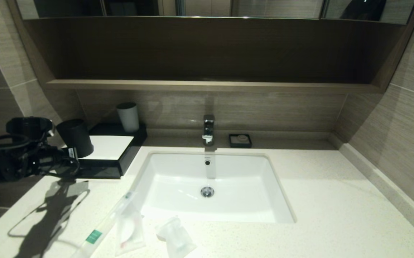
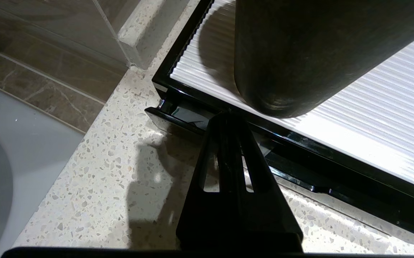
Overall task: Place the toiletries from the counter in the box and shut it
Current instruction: Place the cup on the storage box
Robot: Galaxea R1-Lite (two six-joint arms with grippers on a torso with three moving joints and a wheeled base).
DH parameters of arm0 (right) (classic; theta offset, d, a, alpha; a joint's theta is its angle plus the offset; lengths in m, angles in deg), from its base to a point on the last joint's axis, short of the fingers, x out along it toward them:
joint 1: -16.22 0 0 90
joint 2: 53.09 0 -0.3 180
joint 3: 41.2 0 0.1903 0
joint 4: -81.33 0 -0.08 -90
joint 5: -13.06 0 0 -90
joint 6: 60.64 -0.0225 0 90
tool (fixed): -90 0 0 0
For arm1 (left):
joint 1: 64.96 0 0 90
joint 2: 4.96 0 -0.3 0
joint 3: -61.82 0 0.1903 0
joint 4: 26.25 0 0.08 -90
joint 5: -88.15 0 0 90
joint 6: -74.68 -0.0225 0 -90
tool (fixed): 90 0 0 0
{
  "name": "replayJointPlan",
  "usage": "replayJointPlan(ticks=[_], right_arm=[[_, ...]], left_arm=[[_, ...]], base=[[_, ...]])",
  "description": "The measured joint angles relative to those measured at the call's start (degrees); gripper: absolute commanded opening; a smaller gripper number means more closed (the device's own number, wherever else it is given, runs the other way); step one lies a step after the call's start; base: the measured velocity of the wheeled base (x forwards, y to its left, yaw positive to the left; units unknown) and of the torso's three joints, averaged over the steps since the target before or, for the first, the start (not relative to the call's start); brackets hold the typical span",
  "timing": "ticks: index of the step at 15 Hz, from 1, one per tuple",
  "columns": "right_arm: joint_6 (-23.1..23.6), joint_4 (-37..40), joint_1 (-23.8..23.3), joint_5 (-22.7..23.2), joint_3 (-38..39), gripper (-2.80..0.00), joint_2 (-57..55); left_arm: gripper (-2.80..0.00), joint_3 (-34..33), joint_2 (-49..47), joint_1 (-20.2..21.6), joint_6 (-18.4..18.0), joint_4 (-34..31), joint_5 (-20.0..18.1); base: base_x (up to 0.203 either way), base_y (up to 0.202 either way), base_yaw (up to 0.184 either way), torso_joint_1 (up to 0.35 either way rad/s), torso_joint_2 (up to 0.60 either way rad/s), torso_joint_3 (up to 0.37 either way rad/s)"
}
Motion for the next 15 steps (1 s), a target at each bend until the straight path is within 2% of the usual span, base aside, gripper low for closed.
replayJointPlan(ticks=[15], right_arm=[[0.0,0.0,0.0,0.0,0.0,-2.80,0.0]], left_arm=[[-2.80,4.6,-6.2,-0.3,0.0,3.9,0.1]], base=[[0.000,0.000,0.000,0.000,0.00,0.000]])
